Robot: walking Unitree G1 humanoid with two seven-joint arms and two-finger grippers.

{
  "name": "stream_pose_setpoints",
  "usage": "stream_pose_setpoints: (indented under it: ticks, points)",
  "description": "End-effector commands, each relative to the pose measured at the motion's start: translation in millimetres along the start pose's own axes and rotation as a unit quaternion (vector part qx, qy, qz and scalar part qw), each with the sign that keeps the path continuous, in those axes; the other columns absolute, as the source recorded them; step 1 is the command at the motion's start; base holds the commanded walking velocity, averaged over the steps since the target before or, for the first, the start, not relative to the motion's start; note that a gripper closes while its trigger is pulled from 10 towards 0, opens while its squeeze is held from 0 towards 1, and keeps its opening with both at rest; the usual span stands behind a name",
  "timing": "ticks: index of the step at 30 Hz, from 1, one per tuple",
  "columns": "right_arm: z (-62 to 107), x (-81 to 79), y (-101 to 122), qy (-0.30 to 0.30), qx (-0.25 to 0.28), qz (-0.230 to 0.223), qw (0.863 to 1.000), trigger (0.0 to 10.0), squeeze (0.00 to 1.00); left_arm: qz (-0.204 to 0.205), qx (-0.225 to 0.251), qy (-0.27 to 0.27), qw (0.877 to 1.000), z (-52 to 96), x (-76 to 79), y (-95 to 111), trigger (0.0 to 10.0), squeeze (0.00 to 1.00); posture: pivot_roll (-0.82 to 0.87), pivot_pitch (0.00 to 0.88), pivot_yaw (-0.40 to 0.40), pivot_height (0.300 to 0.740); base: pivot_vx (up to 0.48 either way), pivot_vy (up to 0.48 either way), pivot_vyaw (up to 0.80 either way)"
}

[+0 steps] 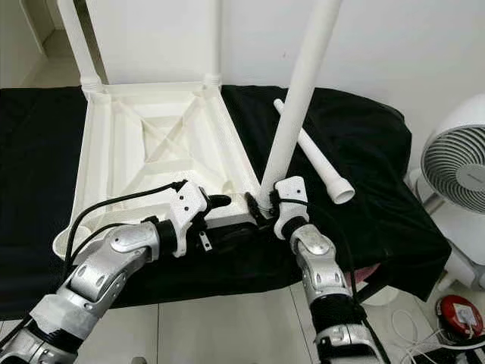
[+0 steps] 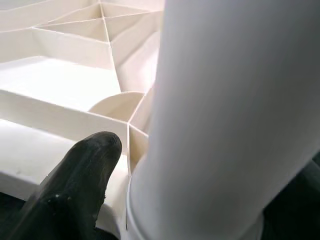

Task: Building children table

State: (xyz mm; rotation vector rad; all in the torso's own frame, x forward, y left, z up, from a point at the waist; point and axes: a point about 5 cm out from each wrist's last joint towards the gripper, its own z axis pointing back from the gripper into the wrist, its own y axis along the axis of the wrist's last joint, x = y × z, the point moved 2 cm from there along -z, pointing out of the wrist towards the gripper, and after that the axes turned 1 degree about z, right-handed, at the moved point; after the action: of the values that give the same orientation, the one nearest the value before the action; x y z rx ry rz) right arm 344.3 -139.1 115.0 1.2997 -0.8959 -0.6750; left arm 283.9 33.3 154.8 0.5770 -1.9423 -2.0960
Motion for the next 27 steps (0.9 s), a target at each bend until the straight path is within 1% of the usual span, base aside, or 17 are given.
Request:
stream_pose_setpoints:
  ticks: [1,7,8,9,10,11,12,13,17,23,24,25,27]
  points:
    - [-2.8,-2.8,2,0.041,0.007,0.009,0.999,10.0,0.0,-0.005,-0.004,-0.025,1.0,-0.2,0.0,0,10.0,0.0,-0.09,0.0,-0.025,0.74,0.0,0.0,0.0]
    - [-6.3,-1.9,3,0.064,0.009,0.015,0.998,10.0,0.0,-0.007,-0.004,-0.024,1.0,-0.3,-0.8,0,10.0,0.0,-0.09,0.0,-0.025,0.74,0.0,0.0,0.0]
    - [-9.7,-0.4,4,0.074,0.008,0.019,0.997,10.0,0.0,-0.007,-0.003,-0.025,1.0,-0.8,-0.7,1,10.0,0.0,-0.08,0.0,-0.023,0.74,0.0,0.0,0.0]
    - [-9.7,-0.4,4,0.074,0.008,0.019,0.997,10.0,0.0,-0.007,-0.003,-0.025,1.0,-0.8,-0.7,1,10.0,0.0,-0.08,0.0,-0.023,0.74,0.0,0.0,0.0]
    - [-12.6,0.3,5,0.086,0.004,0.029,0.996,5.0,0.0,-0.008,-0.002,-0.026,1.0,-1.5,0.0,1,10.0,0.0,-0.08,0.0,-0.023,0.74,0.0,0.0,0.0]
    - [-12.6,0.3,5,0.086,0.004,0.029,0.996,5.0,0.0,-0.008,-0.002,-0.026,1.0,-1.5,0.0,1,10.0,0.0,-0.08,0.0,-0.023,0.74,0.0,0.0,0.0]
    - [-14.3,1.0,5,0.096,0.0,0.038,0.995,1.1,0.0,-0.008,-0.001,-0.027,1.0,-2.0,0.7,2,10.0,0.0,-0.08,0.0,-0.027,0.74,0.0,0.0,0.0]
    - [-15.2,1.9,5,0.102,-0.003,0.043,0.994,0.0,0.0,-0.008,-0.001,-0.028,1.0,-2.3,1.3,2,10.0,0.0,-0.08,0.0,-0.027,0.74,0.0,0.0,0.0]
    - [-14.3,3.5,2,0.109,-0.01,0.044,0.993,0.0,0.0,-0.008,0.0,-0.028,1.0,-2.5,1.9,2,10.0,0.0,-0.07,0.0,-0.03,0.74,0.0,0.0,0.0]
    - [-9.0,4.7,-6,0.109,-0.017,0.031,0.993,0.0,0.0,-0.006,0.0,-0.028,1.0,-2.1,3.0,2,10.0,0.0,-0.07,0.0,-0.029,0.74,0.0,0.0,0.0]
    - [-8.7,5.6,-8,0.099,-0.02,0.026,0.995,5.5,0.0,-0.006,0.0,-0.028,1.0,-2.1,3.1,2,10.0,0.0,-0.08,0.0,-0.028,0.74,0.0,0.0,0.0]
    - [-8.7,6.3,-10,0.088,-0.023,0.022,0.996,10.0,0.0,-0.006,0.0,-0.029,1.0,-2.1,3.3,2,10.0,0.0,-0.08,0.0,-0.027,0.74,0.0,0.0,0.0]
    - [-9.1,6.7,-11,0.08,-0.024,0.015,0.996,10.0,0.0,-0.005,0.0,-0.029,1.0,-2.1,3.5,2,10.0,0.0,-0.08,0.0,-0.026,0.74,0.0,0.0,0.0]
